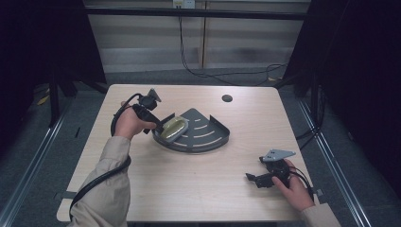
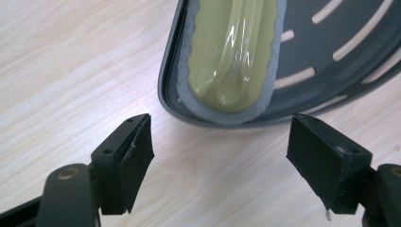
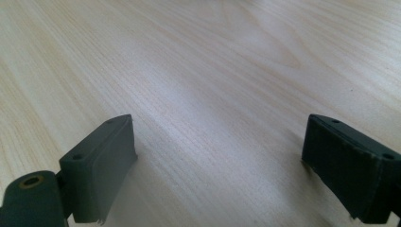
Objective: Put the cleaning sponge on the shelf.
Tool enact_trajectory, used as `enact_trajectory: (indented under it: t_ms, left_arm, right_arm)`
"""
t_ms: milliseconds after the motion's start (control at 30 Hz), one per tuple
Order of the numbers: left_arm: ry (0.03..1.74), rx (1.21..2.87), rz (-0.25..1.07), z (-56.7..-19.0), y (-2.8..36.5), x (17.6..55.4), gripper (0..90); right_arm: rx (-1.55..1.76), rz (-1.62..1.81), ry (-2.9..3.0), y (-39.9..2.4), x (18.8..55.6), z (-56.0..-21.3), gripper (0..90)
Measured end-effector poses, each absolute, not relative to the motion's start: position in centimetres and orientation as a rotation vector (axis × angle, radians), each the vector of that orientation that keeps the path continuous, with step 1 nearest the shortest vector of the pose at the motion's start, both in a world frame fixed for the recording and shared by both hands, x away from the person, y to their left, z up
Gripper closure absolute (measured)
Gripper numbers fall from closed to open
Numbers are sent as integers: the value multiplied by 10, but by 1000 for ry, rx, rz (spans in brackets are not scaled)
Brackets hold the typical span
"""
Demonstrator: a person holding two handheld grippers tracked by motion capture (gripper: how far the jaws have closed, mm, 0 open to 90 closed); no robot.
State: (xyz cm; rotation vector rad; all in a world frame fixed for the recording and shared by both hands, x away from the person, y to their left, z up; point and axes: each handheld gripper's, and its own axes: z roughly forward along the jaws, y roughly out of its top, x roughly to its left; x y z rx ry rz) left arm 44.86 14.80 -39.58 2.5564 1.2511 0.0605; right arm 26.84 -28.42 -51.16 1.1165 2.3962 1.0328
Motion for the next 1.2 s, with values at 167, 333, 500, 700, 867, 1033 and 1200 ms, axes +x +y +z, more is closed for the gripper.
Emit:
enact_trajectory:
  t_ms: [167, 333, 500, 700, 867, 1033, 1200]
  left_arm:
    - [1252, 2558, 55, -397, 157, 441, 229]
    - [1247, 2560, 52, -399, 165, 433, 228]
    - [1237, 2556, 40, -400, 170, 426, 229]
    - [1201, 2576, 27, -402, 174, 416, 229]
    - [1207, 2579, 12, -407, 177, 409, 229]
    - [1199, 2595, 1, -415, 180, 401, 229]
    - [1188, 2588, -14, -419, 184, 394, 229]
  right_arm:
    - [1115, 1033, 2396, -284, 268, -512, 100]
    - [1114, 1033, 2396, -284, 268, -512, 100]
    - [1114, 1033, 2396, -284, 268, -512, 100]
    - [1119, 1032, 2397, -284, 268, -512, 100]
    - [1116, 1030, 2399, -284, 268, -512, 100]
    - [1116, 1031, 2399, -284, 268, -512, 100]
    - [1115, 1030, 2400, -284, 268, -512, 100]
